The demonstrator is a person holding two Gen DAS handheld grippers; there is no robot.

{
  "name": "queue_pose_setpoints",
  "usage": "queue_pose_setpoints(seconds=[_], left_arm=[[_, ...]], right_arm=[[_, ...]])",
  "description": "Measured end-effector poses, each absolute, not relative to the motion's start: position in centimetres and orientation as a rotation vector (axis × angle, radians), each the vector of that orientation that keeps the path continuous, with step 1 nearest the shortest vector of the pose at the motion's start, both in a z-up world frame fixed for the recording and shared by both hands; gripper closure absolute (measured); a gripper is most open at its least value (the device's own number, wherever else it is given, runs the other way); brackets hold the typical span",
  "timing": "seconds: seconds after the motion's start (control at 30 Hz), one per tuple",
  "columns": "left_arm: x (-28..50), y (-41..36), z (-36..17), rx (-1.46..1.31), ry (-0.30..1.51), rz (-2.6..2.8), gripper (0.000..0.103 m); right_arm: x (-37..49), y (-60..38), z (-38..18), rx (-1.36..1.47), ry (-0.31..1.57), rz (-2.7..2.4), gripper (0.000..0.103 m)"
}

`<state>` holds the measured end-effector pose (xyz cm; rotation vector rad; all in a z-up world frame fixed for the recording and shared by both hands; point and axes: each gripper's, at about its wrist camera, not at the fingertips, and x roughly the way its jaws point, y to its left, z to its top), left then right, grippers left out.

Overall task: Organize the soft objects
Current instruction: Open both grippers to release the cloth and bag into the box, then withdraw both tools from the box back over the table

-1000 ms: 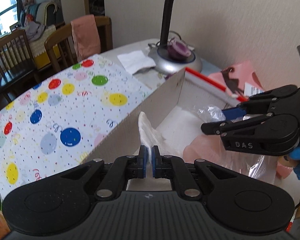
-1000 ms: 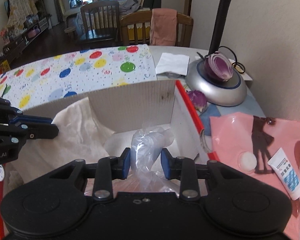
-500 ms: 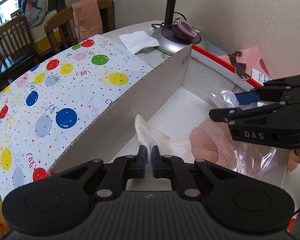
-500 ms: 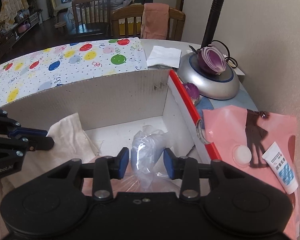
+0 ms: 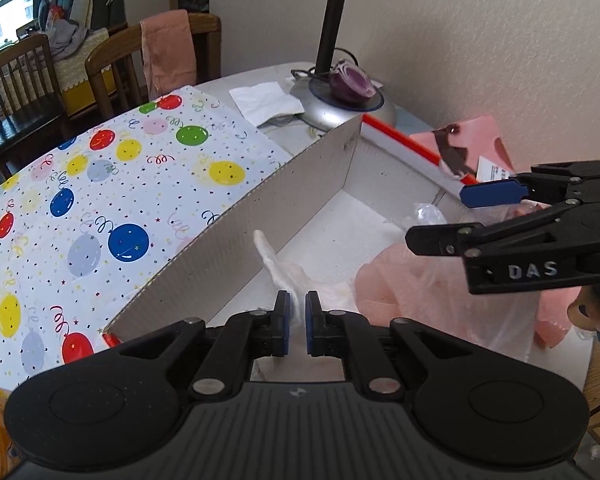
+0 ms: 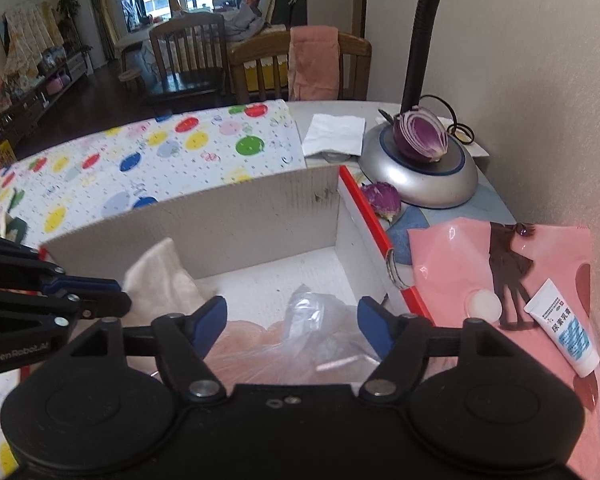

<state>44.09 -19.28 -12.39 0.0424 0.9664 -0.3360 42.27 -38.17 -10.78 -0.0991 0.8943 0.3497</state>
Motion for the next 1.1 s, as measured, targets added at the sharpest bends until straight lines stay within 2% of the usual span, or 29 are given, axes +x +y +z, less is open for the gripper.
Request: queue_pose_setpoints(seconds=[0.07, 0.17, 0.3, 0.53, 0.77, 0.87, 1.1], left_arm=[[43.9, -19.1, -12.1, 0.029, 0.972, -0.343, 0.095], [43.2, -18.8, -11.6, 0.017, 0.965, -0.353, 0.084], [41.8, -18.1, -10.1, -0.005, 0.924, -0.372, 0.041], [38.6, -16.4, -6.5, -0.026, 0.841, -0.397, 0.040], [34.5, -13.3, -3.5, -0.021, 0.756, -0.382, 0.040], [32.5, -11.4, -2.4, -0.031, 0.722, -0.373, 0.034], [27.6, -6.6, -0.3, -0.042, 0.650, -0.326, 0.033]], right_arm=[[41.6, -38.2, -10.1, -0.092, 0.880, 0.359, 0.023], [40.7, -38.3, -9.1, -0.087, 0.861, 0.368, 0.022], [38.9, -38.7, -7.3, -0.068, 0.823, 0.380, 0.020], [35.0, -38.3, -3.9, -0.053, 0.735, 0.407, 0.017], [31.3, -36.2, -1.1, -0.030, 0.657, 0.435, 0.010], [29.8, -35.0, -0.3, -0.021, 0.636, 0.453, 0.008], [26.4, -31.4, 1.2, 0.028, 0.583, 0.513, 0.003]])
